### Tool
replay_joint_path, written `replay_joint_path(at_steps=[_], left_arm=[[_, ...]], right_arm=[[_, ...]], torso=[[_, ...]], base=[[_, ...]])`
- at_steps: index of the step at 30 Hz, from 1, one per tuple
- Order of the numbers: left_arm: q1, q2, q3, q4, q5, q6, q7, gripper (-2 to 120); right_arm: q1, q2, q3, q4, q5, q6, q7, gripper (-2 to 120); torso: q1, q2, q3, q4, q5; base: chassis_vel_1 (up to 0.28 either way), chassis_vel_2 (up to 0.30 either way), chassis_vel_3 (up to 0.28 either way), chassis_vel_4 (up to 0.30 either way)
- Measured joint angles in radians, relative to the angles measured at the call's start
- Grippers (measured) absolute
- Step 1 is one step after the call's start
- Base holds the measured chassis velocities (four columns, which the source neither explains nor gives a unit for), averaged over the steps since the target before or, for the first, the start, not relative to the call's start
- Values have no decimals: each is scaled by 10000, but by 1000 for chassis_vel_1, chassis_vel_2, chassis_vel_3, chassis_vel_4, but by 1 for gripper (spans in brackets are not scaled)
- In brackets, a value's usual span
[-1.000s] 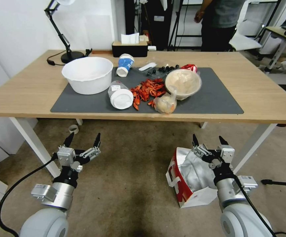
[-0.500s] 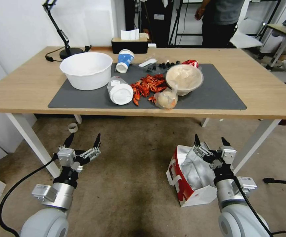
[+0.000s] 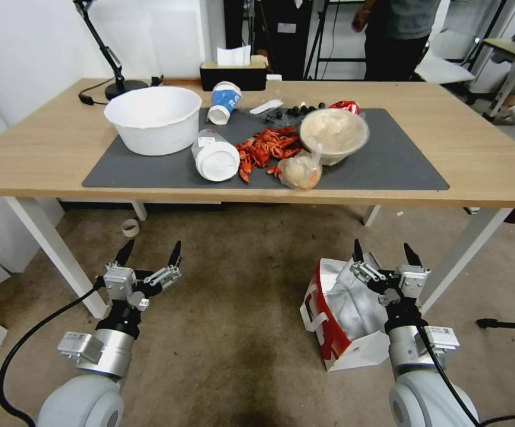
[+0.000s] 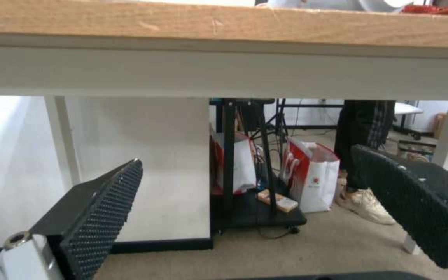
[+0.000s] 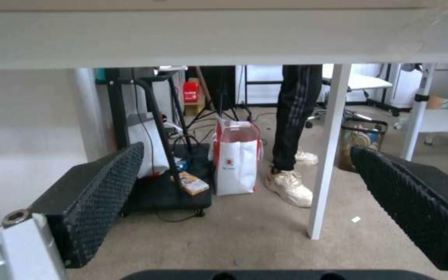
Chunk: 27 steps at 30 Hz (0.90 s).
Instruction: Pick up the food delivery bag from the floor and place it on the table.
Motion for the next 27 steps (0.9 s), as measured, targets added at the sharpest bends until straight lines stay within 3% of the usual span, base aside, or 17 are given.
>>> replay_joint_path(at_steps=[27], left_arm=[[43,-43,-9,14,11,-137,11,100]], right_arm=[[49,-29,4,-23,17,-55,17,100]], torso=[[-364,-1079,-714,0,0]], base=[[0,0,0,0]])
